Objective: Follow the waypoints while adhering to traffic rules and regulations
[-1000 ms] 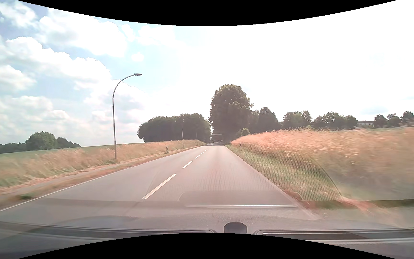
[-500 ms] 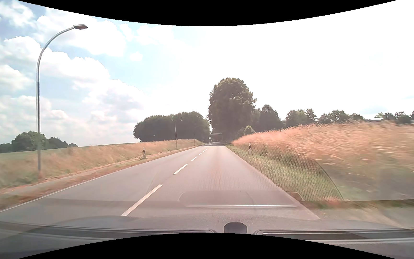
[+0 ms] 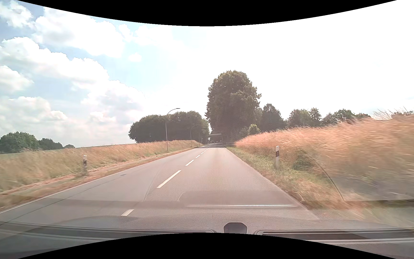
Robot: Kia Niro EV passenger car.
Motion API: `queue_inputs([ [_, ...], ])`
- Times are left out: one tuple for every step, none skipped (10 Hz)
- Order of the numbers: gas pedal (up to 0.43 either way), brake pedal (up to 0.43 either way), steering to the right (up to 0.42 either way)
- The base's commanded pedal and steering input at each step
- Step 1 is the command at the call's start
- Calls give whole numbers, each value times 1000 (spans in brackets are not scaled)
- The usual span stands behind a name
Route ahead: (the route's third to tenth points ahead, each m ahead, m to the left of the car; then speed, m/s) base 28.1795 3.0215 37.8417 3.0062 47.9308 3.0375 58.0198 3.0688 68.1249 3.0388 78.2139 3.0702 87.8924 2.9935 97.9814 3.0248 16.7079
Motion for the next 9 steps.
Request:
queue_inputs([
  [248, 0, -1],
  [248, 0, -1],
  [248, 0, -2],
  [248, 0, -2],
  [248, 0, -2],
  [248, 0, -2],
  [248, 0, -3],
  [248, 0, -4],
  [248, 0, -4],
])
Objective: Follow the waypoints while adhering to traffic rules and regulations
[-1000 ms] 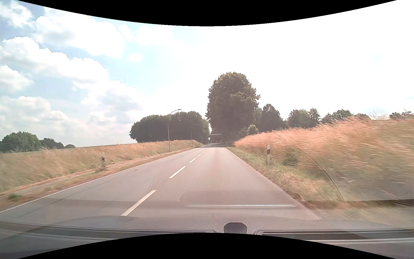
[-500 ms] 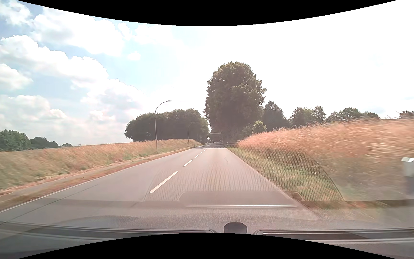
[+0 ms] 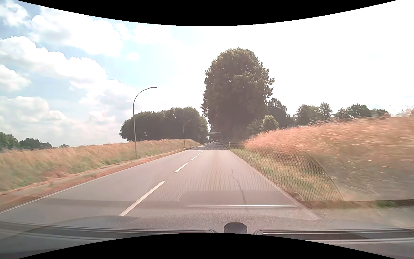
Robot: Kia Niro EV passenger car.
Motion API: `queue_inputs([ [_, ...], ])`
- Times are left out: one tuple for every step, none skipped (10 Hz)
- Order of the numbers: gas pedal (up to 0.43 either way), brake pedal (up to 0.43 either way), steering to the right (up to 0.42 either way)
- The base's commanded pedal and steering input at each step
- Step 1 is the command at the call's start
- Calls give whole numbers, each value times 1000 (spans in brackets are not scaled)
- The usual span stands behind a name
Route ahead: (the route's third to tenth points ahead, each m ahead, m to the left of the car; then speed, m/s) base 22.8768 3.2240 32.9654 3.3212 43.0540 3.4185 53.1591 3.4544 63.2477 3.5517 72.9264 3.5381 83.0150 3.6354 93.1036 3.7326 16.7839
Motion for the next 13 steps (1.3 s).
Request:
queue_inputs([
  [248, 0, -4],
  [248, 0, -4],
  [248, 0, -4],
  [248, 0, -4],
  [248, 0, -4],
  [248, 0, -4],
  [248, 0, -4],
  [248, 0, -4],
  [248, 0, -4],
  [248, 0, -3],
  [248, 0, -3],
  [248, 0, -3],
  [248, 0, -3],
])
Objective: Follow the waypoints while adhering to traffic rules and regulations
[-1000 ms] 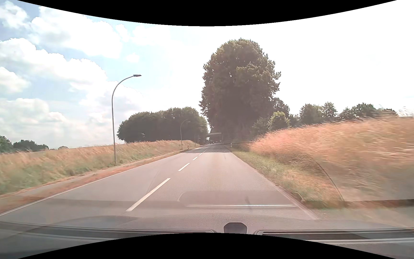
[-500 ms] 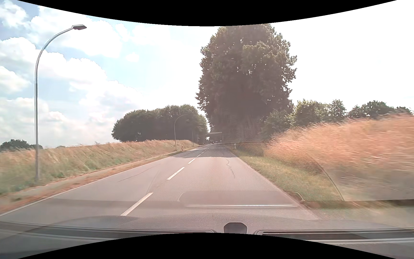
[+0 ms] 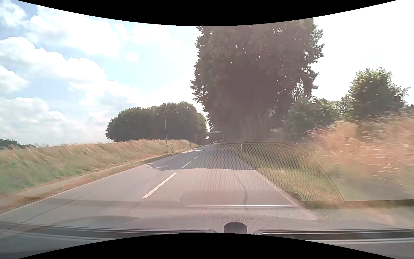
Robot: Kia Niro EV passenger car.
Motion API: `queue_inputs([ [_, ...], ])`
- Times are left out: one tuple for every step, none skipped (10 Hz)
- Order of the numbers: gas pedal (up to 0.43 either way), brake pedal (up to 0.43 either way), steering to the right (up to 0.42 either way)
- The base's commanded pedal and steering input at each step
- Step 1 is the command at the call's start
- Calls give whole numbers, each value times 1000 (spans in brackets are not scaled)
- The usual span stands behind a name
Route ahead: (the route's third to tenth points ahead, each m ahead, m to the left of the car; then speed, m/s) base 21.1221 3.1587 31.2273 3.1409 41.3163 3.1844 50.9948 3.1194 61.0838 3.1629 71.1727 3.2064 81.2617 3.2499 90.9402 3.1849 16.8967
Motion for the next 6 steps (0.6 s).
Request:
queue_inputs([
  [248, 0, -3],
  [248, 0, -3],
  [248, 0, -3],
  [248, 0, -3],
  [248, 0, -3],
  [248, 0, -3],
])
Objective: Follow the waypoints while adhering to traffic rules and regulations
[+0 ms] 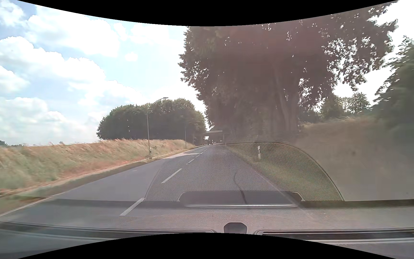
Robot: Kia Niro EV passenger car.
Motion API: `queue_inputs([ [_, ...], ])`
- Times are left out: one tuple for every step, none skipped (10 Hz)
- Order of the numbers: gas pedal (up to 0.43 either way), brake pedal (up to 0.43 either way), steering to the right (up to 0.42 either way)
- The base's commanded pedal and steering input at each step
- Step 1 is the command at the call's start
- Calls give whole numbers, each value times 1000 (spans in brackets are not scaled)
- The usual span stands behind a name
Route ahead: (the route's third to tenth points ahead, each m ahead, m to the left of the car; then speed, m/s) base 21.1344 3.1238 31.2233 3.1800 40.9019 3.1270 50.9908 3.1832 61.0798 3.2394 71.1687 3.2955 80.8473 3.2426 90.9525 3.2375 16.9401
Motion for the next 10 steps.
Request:
queue_inputs([
  [248, 0, -4],
  [248, 0, -3],
  [248, 0, -3],
  [248, 0, -3],
  [240, 0, -3],
  [240, 0, -3],
  [240, 0, -3],
  [240, 0, -4],
  [240, 0, -3],
  [240, 0, -3],
])
